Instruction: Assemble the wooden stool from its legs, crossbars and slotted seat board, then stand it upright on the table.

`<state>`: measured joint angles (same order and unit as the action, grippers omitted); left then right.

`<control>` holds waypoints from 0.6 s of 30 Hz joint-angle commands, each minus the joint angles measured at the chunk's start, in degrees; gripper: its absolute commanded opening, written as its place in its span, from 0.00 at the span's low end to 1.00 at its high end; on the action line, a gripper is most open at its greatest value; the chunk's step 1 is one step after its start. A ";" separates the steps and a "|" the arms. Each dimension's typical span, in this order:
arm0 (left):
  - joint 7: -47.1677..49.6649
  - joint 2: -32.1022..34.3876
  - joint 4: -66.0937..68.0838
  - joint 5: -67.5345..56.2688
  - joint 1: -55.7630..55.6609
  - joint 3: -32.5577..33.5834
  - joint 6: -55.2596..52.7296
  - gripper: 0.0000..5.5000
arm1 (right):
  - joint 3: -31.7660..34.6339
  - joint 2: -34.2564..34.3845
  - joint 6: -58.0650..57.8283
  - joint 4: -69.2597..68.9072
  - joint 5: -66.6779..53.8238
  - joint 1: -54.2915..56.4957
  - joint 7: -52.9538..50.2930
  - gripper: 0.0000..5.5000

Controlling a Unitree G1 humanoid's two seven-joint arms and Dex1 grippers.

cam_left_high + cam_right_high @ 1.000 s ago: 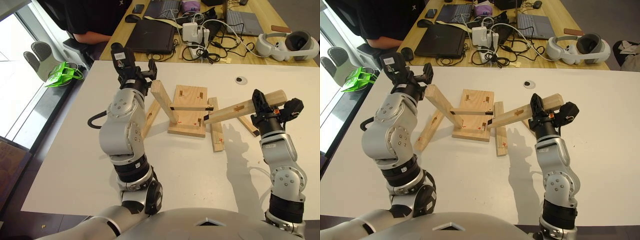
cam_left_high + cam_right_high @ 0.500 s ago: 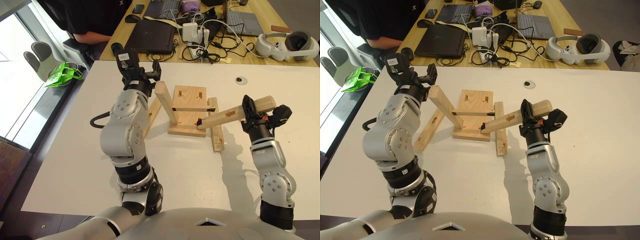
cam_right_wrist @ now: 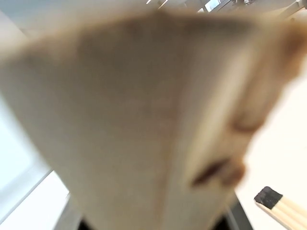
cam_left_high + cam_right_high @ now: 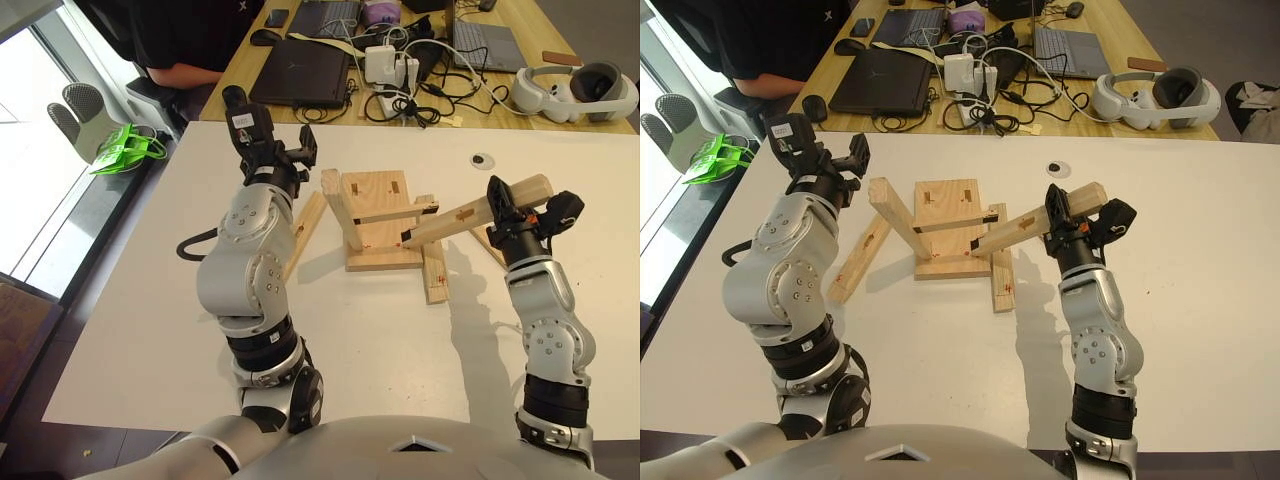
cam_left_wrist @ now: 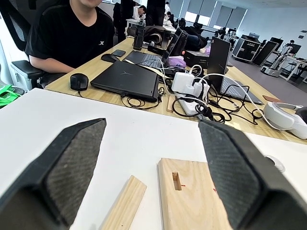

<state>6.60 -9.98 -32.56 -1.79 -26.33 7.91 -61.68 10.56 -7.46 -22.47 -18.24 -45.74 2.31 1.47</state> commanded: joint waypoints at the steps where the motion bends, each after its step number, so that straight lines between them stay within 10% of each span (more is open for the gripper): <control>1: 1.21 -0.42 0.21 -0.22 0.89 0.80 0.02 0.65 | -3.32 -3.57 -2.80 0.91 5.03 0.65 2.79 0.18; 18: 3.73 -1.28 0.49 -0.99 2.06 0.74 1.66 0.65 | -9.15 -8.57 -9.90 6.11 10.41 7.05 11.49 0.18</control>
<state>9.69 -9.65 -32.53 -2.45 -25.73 8.88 -60.55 3.35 -14.35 -26.94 -15.41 -37.18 9.79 12.33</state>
